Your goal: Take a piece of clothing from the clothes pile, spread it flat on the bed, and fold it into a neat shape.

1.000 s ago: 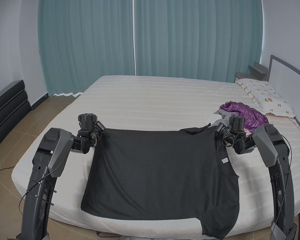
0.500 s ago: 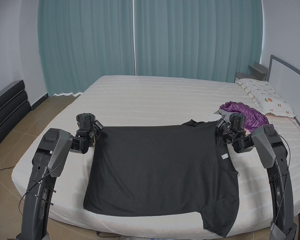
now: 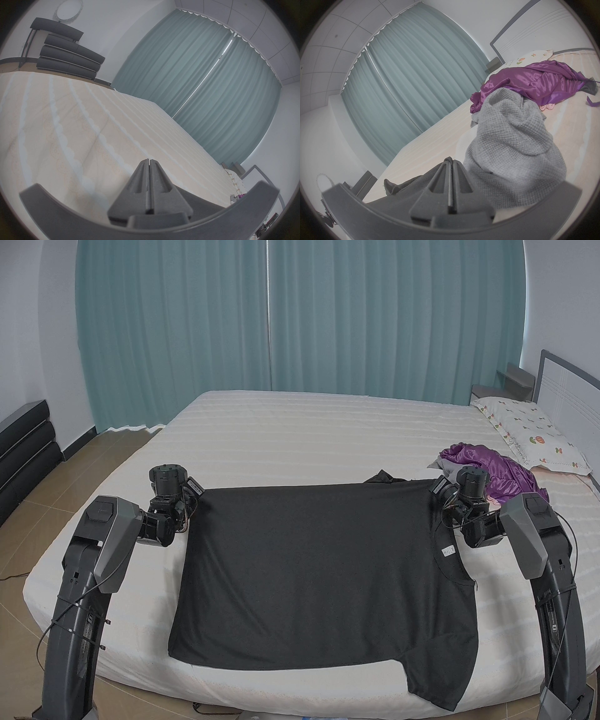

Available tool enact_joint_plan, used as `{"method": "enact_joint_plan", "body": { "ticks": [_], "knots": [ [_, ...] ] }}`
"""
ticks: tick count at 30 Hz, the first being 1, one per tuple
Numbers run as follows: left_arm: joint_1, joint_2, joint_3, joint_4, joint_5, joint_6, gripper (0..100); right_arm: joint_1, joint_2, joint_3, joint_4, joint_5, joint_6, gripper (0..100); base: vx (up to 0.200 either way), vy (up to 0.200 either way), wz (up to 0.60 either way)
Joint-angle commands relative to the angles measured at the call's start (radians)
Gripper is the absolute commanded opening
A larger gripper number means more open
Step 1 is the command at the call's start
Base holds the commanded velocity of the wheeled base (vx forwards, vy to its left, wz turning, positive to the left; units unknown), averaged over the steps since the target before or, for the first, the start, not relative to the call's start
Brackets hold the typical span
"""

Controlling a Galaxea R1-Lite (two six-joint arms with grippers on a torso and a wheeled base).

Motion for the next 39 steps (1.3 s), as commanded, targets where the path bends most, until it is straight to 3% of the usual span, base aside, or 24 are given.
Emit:
{"method": "enact_joint_plan", "body": {
  "ticks": [1, 7, 31, 32, 33, 39],
  "knots": [
    [0.002, 0.002, 0.000, -0.003, 0.000, 0.002, 0, 0.000, 0.007, -0.007, -0.008, -0.014, -0.002, 0, 0.000, 0.000, 0.00],
    [-0.001, -0.004, 0.000, -0.002, 0.008, 0.002, 0, 0.011, 0.005, -0.002, -0.055, -0.039, 0.002, 0, 0.000, 0.000, 0.00],
    [-0.012, 0.034, 0.000, 0.003, 0.000, 0.006, 0, 0.022, 0.068, -0.008, -0.006, -0.027, -0.014, 0, 0.000, 0.000, 0.00],
    [-0.012, 0.034, 0.000, 0.003, 0.000, 0.006, 0, 0.022, 0.068, -0.008, -0.006, -0.027, -0.014, 100, 0.000, 0.000, 0.00],
    [-0.012, 0.035, 0.000, 0.003, 0.002, 0.006, 100, 0.022, 0.070, -0.008, -0.008, -0.027, -0.014, 100, 0.000, 0.000, 0.00],
    [-0.003, -0.004, 0.041, 0.011, 0.008, 0.006, 100, 0.010, -0.002, 0.041, -0.017, -0.025, -0.009, 100, 0.000, 0.000, 0.00]
  ]
}}
